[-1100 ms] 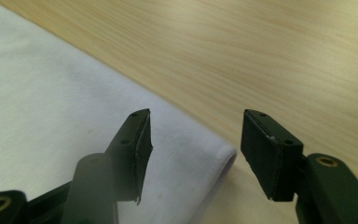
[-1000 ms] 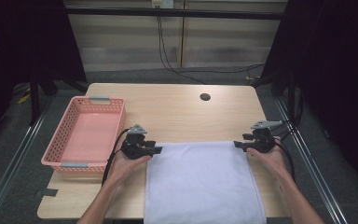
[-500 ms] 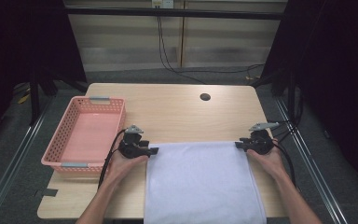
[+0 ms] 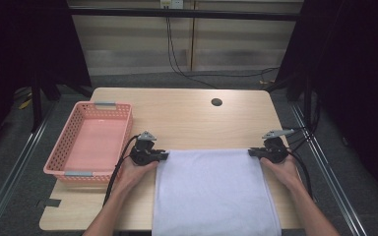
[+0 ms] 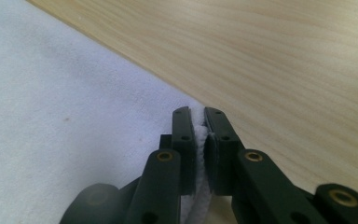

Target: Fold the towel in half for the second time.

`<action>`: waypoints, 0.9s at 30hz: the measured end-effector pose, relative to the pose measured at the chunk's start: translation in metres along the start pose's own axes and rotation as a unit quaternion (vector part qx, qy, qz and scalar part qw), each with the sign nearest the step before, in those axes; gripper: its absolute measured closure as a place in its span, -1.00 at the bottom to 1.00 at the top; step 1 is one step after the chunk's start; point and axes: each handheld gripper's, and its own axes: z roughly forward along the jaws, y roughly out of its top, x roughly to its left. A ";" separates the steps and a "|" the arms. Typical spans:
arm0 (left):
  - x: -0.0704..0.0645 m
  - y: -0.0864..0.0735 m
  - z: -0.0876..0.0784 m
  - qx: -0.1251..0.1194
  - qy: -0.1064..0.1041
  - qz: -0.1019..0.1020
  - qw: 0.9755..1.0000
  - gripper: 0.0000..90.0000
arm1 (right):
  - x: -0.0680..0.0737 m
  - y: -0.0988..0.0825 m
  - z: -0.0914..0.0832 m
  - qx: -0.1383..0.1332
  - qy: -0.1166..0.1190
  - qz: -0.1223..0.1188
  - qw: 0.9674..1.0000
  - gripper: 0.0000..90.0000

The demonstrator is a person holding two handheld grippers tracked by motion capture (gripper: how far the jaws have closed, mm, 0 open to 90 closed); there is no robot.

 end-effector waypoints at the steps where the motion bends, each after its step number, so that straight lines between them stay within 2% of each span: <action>1: -0.001 0.001 -0.002 -0.006 0.001 0.002 1.000 0.78 | 0.000 0.000 -0.001 0.000 0.000 0.002 1.000 0.87; 3: 0.001 0.002 -0.007 -0.024 -0.015 -0.011 1.000 0.79 | -0.001 0.000 -0.003 -0.004 0.002 0.009 1.000 0.88; 7: 0.001 0.008 -0.020 -0.058 -0.017 -0.012 0.998 0.80 | -0.003 0.004 -0.015 -0.030 0.010 0.018 0.999 0.88; 12: 0.004 0.019 -0.032 -0.084 -0.017 -0.020 0.996 0.80 | -0.006 0.019 -0.037 -0.082 0.021 0.028 0.996 0.88; 16: 0.002 0.034 -0.043 -0.100 -0.011 -0.012 0.995 0.80 | -0.008 0.037 -0.049 -0.114 0.032 0.031 0.992 0.88; 18: 0.001 0.041 -0.049 -0.113 -0.011 -0.011 0.993 0.80 | -0.011 0.047 -0.054 -0.129 0.035 0.032 0.990 0.88; 21: 0.003 0.052 -0.054 -0.127 -0.005 -0.010 0.992 0.80 | -0.016 0.057 -0.059 -0.141 0.035 0.039 0.989 0.88; 27: 0.013 0.071 -0.059 -0.141 0.009 -0.010 0.990 0.80 | -0.026 0.070 -0.059 -0.148 0.025 0.045 0.988 0.88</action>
